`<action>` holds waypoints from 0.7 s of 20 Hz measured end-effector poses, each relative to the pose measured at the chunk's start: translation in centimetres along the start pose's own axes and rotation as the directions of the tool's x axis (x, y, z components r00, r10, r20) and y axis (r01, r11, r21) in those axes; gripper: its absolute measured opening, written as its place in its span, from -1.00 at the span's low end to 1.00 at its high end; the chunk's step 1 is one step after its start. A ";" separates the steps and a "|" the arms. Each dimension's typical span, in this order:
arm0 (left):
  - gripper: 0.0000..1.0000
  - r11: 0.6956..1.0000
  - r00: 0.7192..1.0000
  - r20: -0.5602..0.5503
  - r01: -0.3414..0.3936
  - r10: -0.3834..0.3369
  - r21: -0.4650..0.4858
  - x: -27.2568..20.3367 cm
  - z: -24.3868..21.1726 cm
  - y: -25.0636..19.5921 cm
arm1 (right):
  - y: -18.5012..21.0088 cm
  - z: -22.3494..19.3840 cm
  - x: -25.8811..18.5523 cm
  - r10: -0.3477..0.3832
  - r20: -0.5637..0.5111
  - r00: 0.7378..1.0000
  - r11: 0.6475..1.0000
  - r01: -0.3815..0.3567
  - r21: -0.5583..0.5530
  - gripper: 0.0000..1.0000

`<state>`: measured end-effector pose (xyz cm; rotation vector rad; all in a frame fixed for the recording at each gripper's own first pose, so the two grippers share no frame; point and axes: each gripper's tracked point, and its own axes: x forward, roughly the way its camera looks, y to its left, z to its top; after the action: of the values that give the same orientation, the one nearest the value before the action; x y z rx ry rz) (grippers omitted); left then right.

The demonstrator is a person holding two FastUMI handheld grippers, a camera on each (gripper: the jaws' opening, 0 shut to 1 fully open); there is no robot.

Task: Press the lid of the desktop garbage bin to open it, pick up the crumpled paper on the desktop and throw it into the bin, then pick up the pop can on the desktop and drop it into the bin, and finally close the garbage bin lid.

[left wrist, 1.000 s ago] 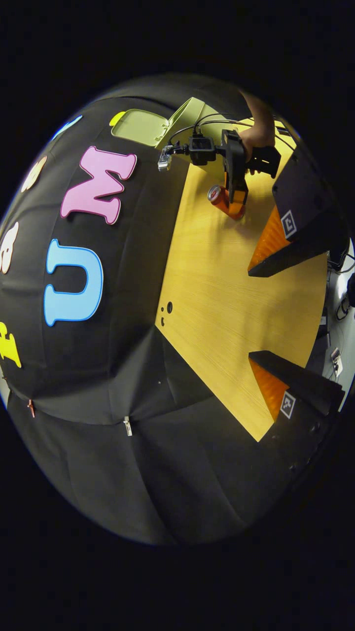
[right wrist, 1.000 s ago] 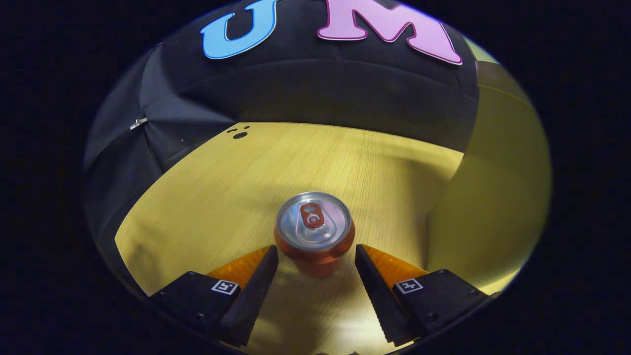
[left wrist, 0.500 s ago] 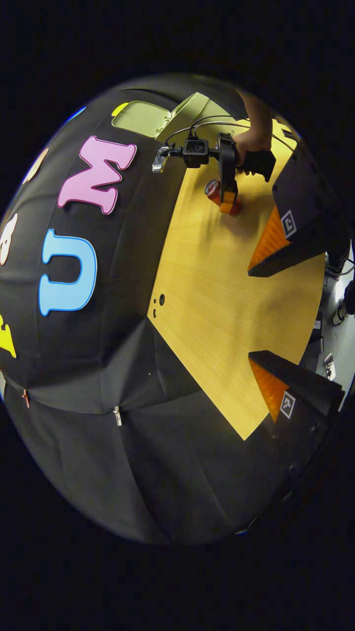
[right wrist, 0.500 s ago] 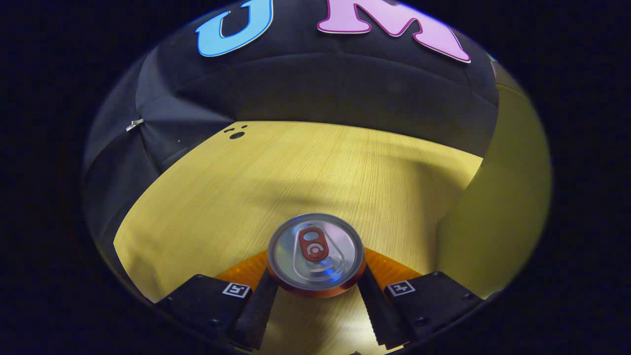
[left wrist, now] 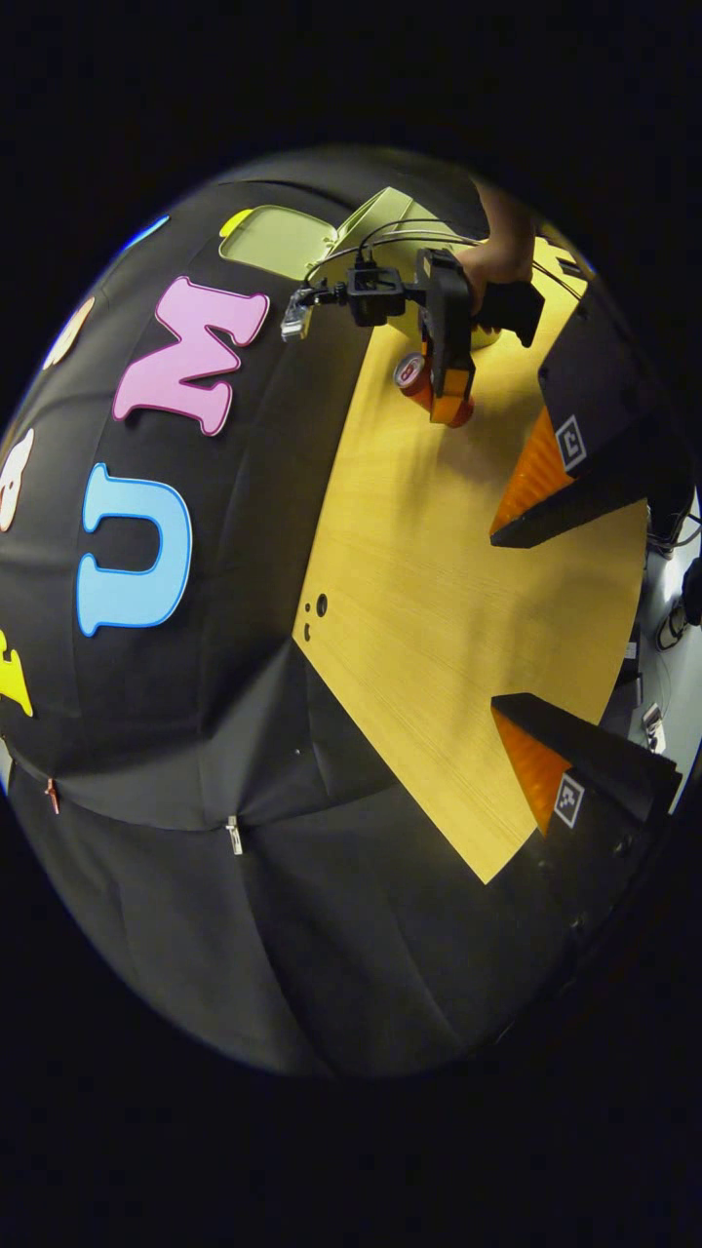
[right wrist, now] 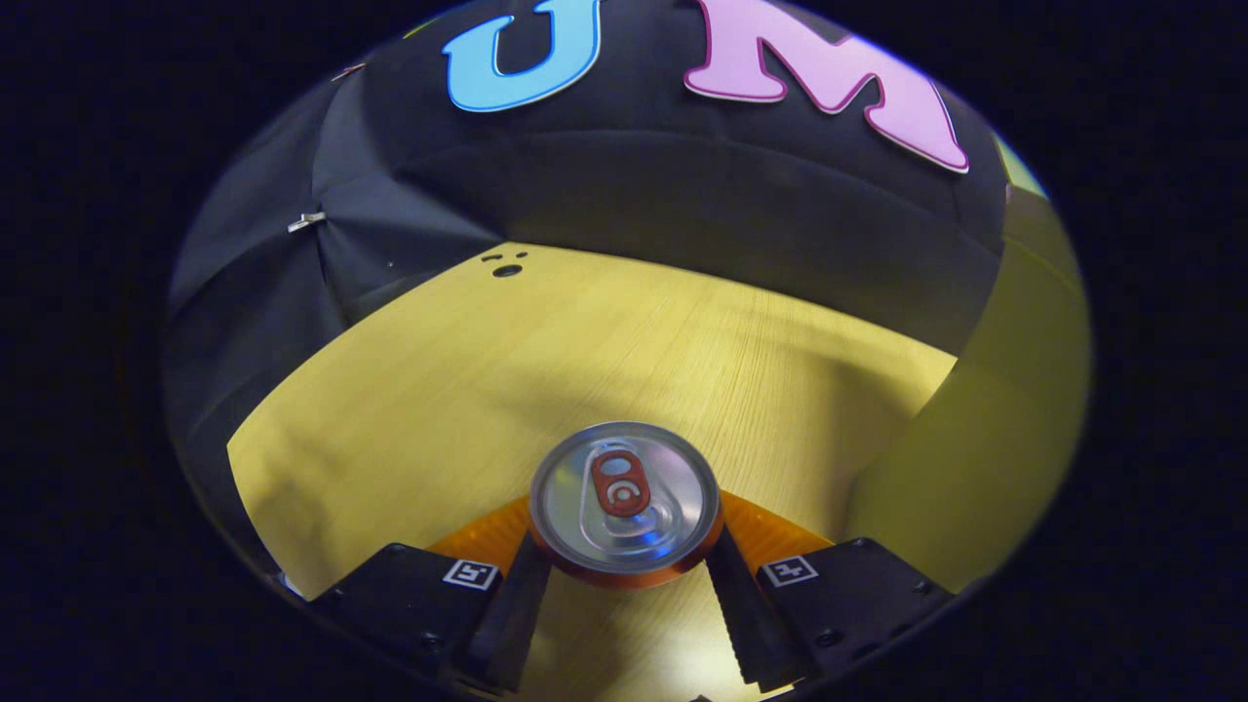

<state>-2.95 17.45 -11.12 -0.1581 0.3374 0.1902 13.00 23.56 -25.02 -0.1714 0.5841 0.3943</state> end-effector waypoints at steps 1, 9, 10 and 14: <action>0.93 1.000 1.000 0.001 0.009 -0.009 0.003 0.1 0.1 -0.2 | 0.0 0.6 -0.7 0.001 0.015 1.000 1.000 -0.001 -0.009 0.73; 0.92 0.993 0.994 0.012 0.104 -0.105 0.055 1.9 0.4 -3.0 | 0.1 5.2 -7.9 0.038 0.106 0.994 0.998 -0.042 0.038 0.64; 0.92 0.991 0.992 0.011 0.121 -0.122 0.056 2.3 0.5 -3.6 | -0.2 6.0 -8.9 0.039 0.125 0.991 0.999 -0.043 0.032 0.63; 0.92 0.979 0.981 0.005 0.192 -0.193 0.071 3.8 0.7 -5.6 | -2.2 9.3 -13.0 0.006 0.201 0.980 1.000 -0.012 0.028 0.64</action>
<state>2.01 12.80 -11.10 -0.1195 0.3149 -0.0127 8.66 19.97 -9.93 -0.0994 0.3916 0.4059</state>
